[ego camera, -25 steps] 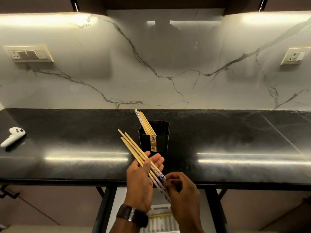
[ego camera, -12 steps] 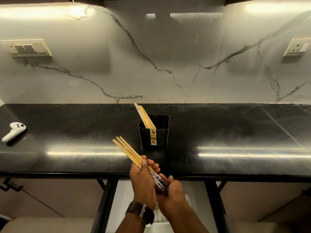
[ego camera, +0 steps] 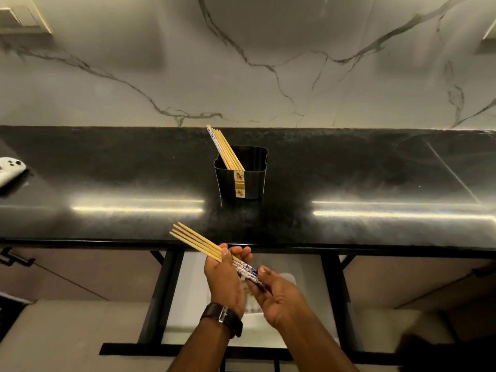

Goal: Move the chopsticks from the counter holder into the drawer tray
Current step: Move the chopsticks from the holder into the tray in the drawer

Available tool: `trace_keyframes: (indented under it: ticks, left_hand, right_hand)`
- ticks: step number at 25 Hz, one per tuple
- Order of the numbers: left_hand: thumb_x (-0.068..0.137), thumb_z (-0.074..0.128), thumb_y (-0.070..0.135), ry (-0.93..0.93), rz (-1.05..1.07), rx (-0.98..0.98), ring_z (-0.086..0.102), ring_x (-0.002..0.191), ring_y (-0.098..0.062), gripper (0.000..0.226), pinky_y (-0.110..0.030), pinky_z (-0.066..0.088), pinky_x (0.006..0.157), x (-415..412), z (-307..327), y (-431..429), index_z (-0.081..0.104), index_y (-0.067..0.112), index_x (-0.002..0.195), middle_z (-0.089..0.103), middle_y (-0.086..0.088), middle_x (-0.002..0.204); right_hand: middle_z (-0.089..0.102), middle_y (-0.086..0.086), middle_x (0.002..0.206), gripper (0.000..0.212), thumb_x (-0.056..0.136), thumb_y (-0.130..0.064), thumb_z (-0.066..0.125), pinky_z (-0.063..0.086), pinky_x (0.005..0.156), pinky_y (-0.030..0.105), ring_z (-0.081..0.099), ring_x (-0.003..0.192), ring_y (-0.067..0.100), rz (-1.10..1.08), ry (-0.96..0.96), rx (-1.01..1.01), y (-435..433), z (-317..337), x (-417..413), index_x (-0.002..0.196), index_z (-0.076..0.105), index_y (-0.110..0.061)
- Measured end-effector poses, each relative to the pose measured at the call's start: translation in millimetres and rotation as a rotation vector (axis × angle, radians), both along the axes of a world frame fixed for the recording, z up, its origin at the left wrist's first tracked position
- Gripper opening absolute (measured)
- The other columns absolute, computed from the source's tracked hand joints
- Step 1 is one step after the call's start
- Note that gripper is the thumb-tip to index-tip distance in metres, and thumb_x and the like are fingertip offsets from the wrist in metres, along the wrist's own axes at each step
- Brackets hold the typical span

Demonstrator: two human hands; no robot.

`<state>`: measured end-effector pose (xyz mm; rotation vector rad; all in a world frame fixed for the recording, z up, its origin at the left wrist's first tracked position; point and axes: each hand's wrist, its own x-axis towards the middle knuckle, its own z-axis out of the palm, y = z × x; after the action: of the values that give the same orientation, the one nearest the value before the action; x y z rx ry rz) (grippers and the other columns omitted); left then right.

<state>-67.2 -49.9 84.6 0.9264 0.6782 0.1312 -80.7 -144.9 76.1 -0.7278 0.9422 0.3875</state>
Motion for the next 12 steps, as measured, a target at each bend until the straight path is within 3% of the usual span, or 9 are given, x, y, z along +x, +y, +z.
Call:
trace_keyframes:
  ticks: [3, 4, 6, 8, 10, 12]
  left_hand:
    - [0.105, 0.044, 0.012, 0.110, -0.004, -0.065, 0.069, 0.103, -0.038, 0.026, -0.049, 0.055, 0.092, -1.4, -21.5, 14.4, 0.058, -0.006, 0.119, 0.069, -0.026, 0.111]
    - [0.105, 0.044, 0.009, 0.157, 0.016, -0.087, 0.068, 0.105, -0.039, 0.024, -0.049, 0.055, 0.091, -0.8, -28.4, 21.6, 0.059, -0.006, 0.118, 0.068, -0.027, 0.113]
    - [0.104, 0.045, 0.005, 0.253, 0.082, -0.144, 0.068, 0.101, -0.037, 0.022, -0.051, 0.055, 0.090, 0.0, -42.1, 29.1, 0.057, -0.003, 0.121, 0.068, -0.024, 0.109]
    - [0.104, 0.046, 0.004, 0.376, 0.154, -0.168, 0.069, 0.086, -0.031, 0.023, -0.048, 0.058, 0.081, -0.1, -59.2, 25.2, 0.057, -0.005, 0.122, 0.068, -0.019, 0.097]
    - [0.104, 0.047, 0.004, 0.489, 0.178, -0.192, 0.067, 0.074, -0.027, 0.021, -0.041, 0.057, 0.067, -2.8, -72.5, 17.1, 0.060, -0.007, 0.116, 0.068, -0.015, 0.088]
    - [0.103, 0.046, 0.004, 0.568, 0.152, -0.230, 0.067, 0.076, -0.029, 0.019, -0.040, 0.054, 0.061, -4.7, -84.3, 14.7, 0.062, -0.005, 0.110, 0.070, -0.016, 0.092]
  right_hand:
    - [0.070, 0.033, 0.105, 0.020, 0.093, 0.008, 0.064, 0.063, 0.049, 0.037, 0.070, 0.080, 0.037, 0.021, 0.094, -0.110, -23.9, -32.8, 8.3, 0.112, 0.065, 0.016]
    - [0.069, 0.032, 0.101, 0.022, 0.093, 0.010, 0.063, 0.064, 0.052, 0.039, 0.068, 0.079, 0.037, 0.009, 0.120, -0.113, -31.2, -41.8, 11.0, 0.114, 0.064, 0.017]
    - [0.069, 0.030, 0.103, 0.014, 0.094, 0.010, 0.061, 0.063, 0.079, 0.046, 0.068, 0.084, 0.040, -0.008, 0.163, -0.074, -36.7, -56.0, 14.1, 0.107, 0.063, 0.016]
    - [0.065, 0.030, 0.120, 0.005, 0.098, 0.005, 0.059, 0.051, 0.103, 0.053, 0.066, 0.110, 0.043, -0.037, 0.186, -0.028, -26.6, -67.6, 14.1, 0.098, 0.060, 0.010]
    - [0.062, 0.028, 0.132, 0.014, 0.100, 0.002, 0.057, 0.045, 0.110, 0.054, 0.058, 0.128, 0.042, -0.038, 0.210, -0.025, -10.6, -81.5, 13.9, 0.113, 0.058, 0.007]
    - [0.063, 0.027, 0.132, 0.030, 0.100, 0.003, 0.057, 0.049, 0.107, 0.050, 0.061, 0.125, 0.041, -0.072, 0.275, -0.065, -0.6, -97.2, 17.6, 0.130, 0.055, 0.005]
